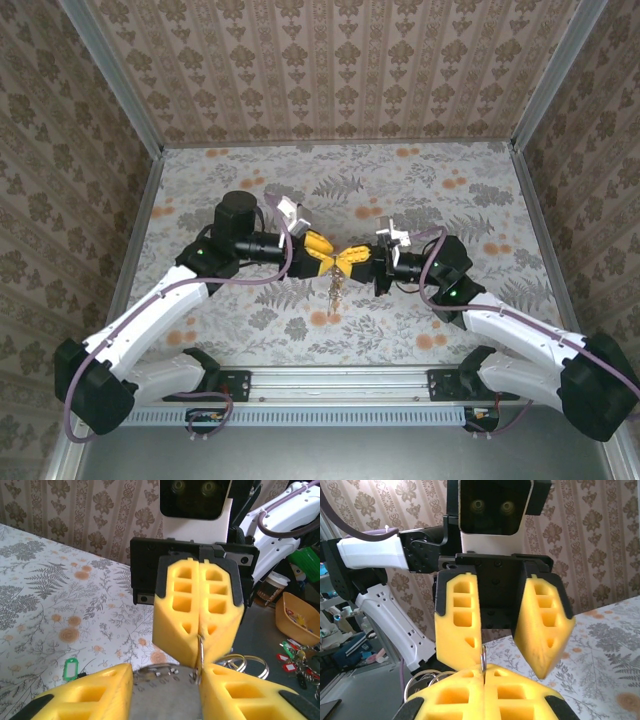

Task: Put the keys on the keyring

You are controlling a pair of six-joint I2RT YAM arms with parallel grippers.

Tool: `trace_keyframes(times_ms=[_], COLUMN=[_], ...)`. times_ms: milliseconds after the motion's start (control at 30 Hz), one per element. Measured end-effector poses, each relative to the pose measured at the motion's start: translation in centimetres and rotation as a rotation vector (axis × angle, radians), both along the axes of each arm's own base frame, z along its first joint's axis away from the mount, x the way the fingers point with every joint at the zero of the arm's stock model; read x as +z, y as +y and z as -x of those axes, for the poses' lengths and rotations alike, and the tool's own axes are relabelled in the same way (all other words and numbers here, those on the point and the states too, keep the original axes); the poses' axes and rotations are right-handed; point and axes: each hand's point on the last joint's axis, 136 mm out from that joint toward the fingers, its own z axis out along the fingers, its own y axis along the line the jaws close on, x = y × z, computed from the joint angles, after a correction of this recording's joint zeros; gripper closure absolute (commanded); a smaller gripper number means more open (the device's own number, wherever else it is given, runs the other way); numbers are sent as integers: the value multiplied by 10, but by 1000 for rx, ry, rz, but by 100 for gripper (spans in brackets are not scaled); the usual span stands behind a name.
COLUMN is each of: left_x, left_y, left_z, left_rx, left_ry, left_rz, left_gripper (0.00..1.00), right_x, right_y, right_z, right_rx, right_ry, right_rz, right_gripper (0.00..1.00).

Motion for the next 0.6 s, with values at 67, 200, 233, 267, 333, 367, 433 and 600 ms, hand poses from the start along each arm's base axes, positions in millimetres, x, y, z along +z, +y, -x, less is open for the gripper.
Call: trace_keyframes(times_ms=[67,200,233,267,333,367,433,600], left_x=[1,3,3,3,3,3,0,-9], left_y=[-1,-3,-3,-3,-3,-2,-2,-6], left_z=[1,6,6,6,6,6,6,8], left_rx=[-9,-31,-31,-32,-32,-29,-25,-6], left_ry=[6,4,-3,-2,-8,-14,-25,-114], left_rz=[4,14,15,15,14,11,-10,-151], left_gripper=[77,100,100,100,100,100,100,100], right_x=[0,0,-1,-1,-1,-2,-6,-14], right_y=[0,-1,-1,-1,-1,-1,-1,-6], right_z=[-1,-6,-7,-7,-7,-7,-7,3], right_rx=[-5,-31,-36,-36,-37,-39,-44,-75], right_ry=[2,13,16,17,19,21,31,19], right_rz=[-1,-8,-8,-9,-9,-7,14,125], right_gripper=[100,100,100,100,100,92,73,62])
